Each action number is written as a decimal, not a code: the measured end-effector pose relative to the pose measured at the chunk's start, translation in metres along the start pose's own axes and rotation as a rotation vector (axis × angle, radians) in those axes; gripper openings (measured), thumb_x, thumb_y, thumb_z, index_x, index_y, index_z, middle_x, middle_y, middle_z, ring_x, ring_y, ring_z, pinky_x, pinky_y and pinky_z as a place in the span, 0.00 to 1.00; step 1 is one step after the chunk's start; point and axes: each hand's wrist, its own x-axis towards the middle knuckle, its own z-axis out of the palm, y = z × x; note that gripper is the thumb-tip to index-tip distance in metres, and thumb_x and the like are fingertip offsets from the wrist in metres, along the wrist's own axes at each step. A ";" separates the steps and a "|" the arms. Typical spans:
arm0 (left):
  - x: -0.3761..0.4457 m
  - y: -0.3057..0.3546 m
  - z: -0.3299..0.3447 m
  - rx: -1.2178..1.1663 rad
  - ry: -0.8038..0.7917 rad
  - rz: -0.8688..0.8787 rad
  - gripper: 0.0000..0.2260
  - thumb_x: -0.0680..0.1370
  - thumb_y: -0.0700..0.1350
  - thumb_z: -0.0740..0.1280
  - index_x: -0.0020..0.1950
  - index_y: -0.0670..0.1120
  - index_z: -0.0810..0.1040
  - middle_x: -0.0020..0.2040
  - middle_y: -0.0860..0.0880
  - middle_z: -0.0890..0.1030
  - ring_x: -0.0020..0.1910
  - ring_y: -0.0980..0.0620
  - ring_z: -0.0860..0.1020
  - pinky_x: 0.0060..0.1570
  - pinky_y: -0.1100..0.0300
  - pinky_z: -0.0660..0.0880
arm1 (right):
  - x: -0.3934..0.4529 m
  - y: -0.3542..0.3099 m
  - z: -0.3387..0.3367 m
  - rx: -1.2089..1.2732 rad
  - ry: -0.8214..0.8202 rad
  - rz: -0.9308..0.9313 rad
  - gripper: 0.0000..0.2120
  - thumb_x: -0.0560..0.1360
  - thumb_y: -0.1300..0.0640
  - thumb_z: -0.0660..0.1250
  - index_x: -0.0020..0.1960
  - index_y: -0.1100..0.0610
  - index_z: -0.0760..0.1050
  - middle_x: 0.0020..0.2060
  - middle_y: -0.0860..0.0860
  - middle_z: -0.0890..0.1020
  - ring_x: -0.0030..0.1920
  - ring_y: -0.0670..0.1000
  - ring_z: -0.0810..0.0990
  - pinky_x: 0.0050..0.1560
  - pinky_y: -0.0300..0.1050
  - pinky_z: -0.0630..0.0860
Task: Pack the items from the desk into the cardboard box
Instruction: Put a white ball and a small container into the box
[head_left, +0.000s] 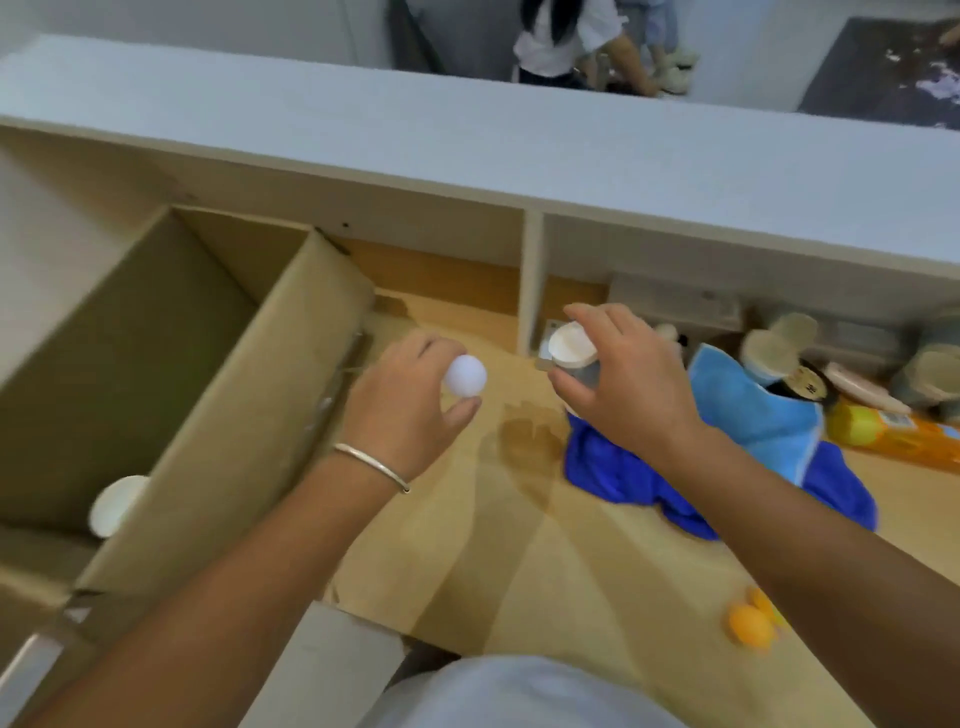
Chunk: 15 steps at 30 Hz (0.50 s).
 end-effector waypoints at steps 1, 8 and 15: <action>0.001 -0.015 -0.019 0.002 0.015 -0.024 0.18 0.69 0.50 0.74 0.57 0.48 0.78 0.54 0.47 0.76 0.52 0.44 0.76 0.48 0.53 0.73 | 0.015 -0.019 0.005 0.031 0.013 -0.032 0.26 0.70 0.47 0.70 0.66 0.54 0.72 0.56 0.52 0.78 0.54 0.56 0.77 0.50 0.49 0.73; -0.021 -0.114 -0.125 0.080 0.210 -0.237 0.16 0.70 0.52 0.72 0.56 0.51 0.77 0.54 0.51 0.75 0.52 0.49 0.74 0.42 0.53 0.74 | 0.097 -0.160 0.037 0.211 0.078 -0.250 0.27 0.71 0.44 0.69 0.68 0.48 0.68 0.61 0.48 0.75 0.57 0.50 0.75 0.52 0.44 0.70; -0.067 -0.198 -0.159 0.098 0.230 -0.414 0.18 0.70 0.52 0.73 0.58 0.51 0.76 0.55 0.51 0.75 0.54 0.49 0.75 0.44 0.57 0.70 | 0.140 -0.275 0.077 0.257 0.034 -0.413 0.27 0.71 0.45 0.69 0.67 0.50 0.69 0.61 0.50 0.75 0.58 0.51 0.75 0.54 0.50 0.74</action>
